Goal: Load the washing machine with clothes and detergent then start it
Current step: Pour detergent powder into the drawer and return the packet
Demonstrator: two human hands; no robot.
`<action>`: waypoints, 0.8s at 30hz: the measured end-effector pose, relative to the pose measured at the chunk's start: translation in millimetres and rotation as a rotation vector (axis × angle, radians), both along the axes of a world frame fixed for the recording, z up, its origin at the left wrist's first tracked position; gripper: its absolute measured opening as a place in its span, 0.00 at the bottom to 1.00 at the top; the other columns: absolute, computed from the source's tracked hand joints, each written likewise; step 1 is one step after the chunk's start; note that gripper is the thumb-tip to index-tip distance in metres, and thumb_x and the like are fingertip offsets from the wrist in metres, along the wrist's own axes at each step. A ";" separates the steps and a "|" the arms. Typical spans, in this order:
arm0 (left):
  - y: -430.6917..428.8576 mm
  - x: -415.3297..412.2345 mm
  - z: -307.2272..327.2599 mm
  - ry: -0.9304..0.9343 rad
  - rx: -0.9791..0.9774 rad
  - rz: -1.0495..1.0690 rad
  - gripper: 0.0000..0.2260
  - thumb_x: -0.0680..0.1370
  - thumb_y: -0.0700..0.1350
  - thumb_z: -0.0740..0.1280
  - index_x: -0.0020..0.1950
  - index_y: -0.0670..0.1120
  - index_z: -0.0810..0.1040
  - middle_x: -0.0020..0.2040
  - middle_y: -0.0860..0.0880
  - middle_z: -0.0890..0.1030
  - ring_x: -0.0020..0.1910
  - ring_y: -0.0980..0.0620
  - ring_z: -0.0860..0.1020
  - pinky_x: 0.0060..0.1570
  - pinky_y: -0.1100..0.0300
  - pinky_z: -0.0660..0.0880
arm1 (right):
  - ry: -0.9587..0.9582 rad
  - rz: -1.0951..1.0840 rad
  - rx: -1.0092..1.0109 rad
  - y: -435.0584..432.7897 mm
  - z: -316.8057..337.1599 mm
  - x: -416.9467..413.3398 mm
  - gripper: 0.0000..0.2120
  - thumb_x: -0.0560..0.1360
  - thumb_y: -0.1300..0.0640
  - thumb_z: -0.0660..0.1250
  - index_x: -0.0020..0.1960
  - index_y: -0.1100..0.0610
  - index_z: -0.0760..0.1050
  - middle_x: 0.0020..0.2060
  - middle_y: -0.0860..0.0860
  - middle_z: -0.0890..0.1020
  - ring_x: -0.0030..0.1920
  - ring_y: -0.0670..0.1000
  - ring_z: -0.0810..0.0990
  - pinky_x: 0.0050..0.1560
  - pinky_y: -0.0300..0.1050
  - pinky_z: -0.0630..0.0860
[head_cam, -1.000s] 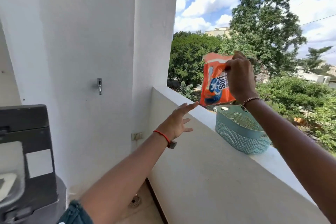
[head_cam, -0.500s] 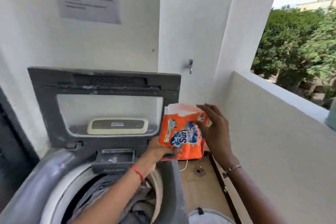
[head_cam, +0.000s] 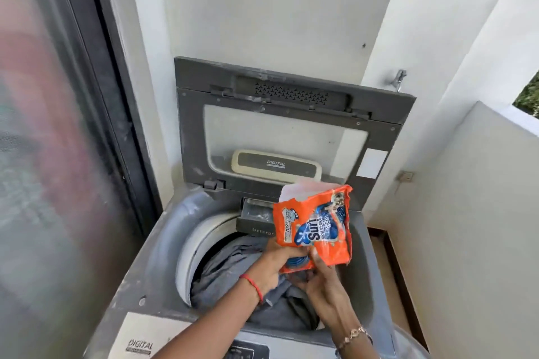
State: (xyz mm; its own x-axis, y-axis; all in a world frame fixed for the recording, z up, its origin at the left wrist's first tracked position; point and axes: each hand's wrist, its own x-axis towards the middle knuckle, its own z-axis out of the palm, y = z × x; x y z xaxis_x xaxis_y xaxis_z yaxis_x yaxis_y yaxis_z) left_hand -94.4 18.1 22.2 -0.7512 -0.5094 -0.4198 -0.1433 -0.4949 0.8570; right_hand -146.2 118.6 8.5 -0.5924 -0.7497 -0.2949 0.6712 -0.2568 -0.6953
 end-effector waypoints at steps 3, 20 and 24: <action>-4.7 -4.5 -2.4 0.056 0.096 -0.036 0.09 0.69 0.31 0.71 0.46 0.41 0.81 0.40 0.45 0.85 0.37 0.50 0.83 0.42 0.56 0.81 | 0.029 -0.027 0.041 -7.2 2.4 -5.3 0.42 0.46 0.49 0.84 0.57 0.58 0.75 0.50 0.60 0.83 0.46 0.59 0.83 0.44 0.60 0.80; -68.8 -0.9 -34.7 -0.137 0.411 0.160 0.20 0.77 0.32 0.59 0.69 0.42 0.69 0.70 0.43 0.68 0.67 0.47 0.66 0.66 0.48 0.63 | 0.577 -0.327 0.552 -58.1 18.3 -80.7 0.23 0.68 0.69 0.71 0.57 0.52 0.69 0.53 0.59 0.79 0.46 0.59 0.78 0.31 0.40 0.70; -70.2 -1.9 -37.0 -0.118 0.433 0.189 0.20 0.78 0.32 0.58 0.70 0.41 0.69 0.71 0.43 0.68 0.71 0.46 0.63 0.68 0.47 0.62 | 0.637 -0.343 0.575 -63.6 21.3 -82.1 0.27 0.68 0.70 0.70 0.64 0.57 0.68 0.53 0.55 0.78 0.50 0.57 0.78 0.41 0.49 0.76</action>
